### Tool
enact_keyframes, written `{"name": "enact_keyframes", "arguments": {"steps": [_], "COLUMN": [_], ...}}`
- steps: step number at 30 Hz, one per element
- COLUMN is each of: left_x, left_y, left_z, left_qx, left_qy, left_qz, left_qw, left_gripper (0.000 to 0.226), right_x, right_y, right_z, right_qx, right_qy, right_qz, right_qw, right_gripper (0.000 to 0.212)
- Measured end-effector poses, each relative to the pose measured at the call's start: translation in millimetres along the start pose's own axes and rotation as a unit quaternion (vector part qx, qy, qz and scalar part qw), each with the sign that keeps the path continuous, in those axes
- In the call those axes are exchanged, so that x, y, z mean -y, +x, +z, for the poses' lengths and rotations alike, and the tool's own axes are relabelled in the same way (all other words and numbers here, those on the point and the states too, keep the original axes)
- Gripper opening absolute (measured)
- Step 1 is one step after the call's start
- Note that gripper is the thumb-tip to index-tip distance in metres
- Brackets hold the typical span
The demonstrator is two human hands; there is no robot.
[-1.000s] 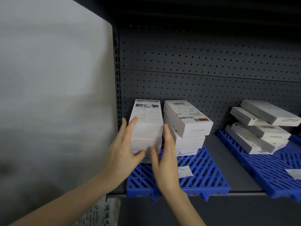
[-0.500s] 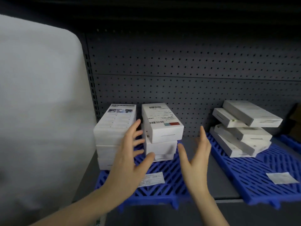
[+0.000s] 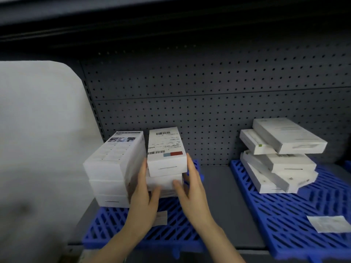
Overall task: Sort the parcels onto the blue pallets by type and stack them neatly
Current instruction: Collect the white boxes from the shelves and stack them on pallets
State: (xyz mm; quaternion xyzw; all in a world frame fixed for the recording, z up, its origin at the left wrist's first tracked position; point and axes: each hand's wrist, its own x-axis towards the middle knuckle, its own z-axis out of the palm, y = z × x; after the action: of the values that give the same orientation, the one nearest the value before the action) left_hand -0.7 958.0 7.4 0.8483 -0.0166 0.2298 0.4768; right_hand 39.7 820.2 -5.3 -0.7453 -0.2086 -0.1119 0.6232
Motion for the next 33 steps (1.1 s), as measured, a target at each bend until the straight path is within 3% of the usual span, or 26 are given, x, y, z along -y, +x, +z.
{"name": "enact_keyframes", "arguments": {"steps": [5, 13, 25, 33], "left_x": [-7, -3, 3, 4], "left_y": [-8, -14, -15, -14], "left_z": [13, 24, 21, 24], "left_qx": [-0.038, -0.013, 0.007, -0.020], "left_qy": [0.041, 0.067, 0.165, 0.155], "left_qz": [-0.003, 0.023, 0.083, 0.093], "left_qw": [0.998, 0.997, 0.983, 0.983], "left_gripper": [0.076, 0.076, 0.102, 0.109], "right_x": [0, 1, 8, 7], "right_y": [-8, -31, -34, -31], "right_z": [-8, -21, -13, -12], "right_qx": [-0.022, -0.090, -0.091, -0.108], "right_qy": [-0.020, -0.034, -0.136, -0.185], "right_qz": [0.000, 0.003, -0.044, -0.048], "right_qw": [1.000, 0.995, 0.986, 0.976], "right_gripper": [0.069, 0.066, 0.071, 0.072]}}
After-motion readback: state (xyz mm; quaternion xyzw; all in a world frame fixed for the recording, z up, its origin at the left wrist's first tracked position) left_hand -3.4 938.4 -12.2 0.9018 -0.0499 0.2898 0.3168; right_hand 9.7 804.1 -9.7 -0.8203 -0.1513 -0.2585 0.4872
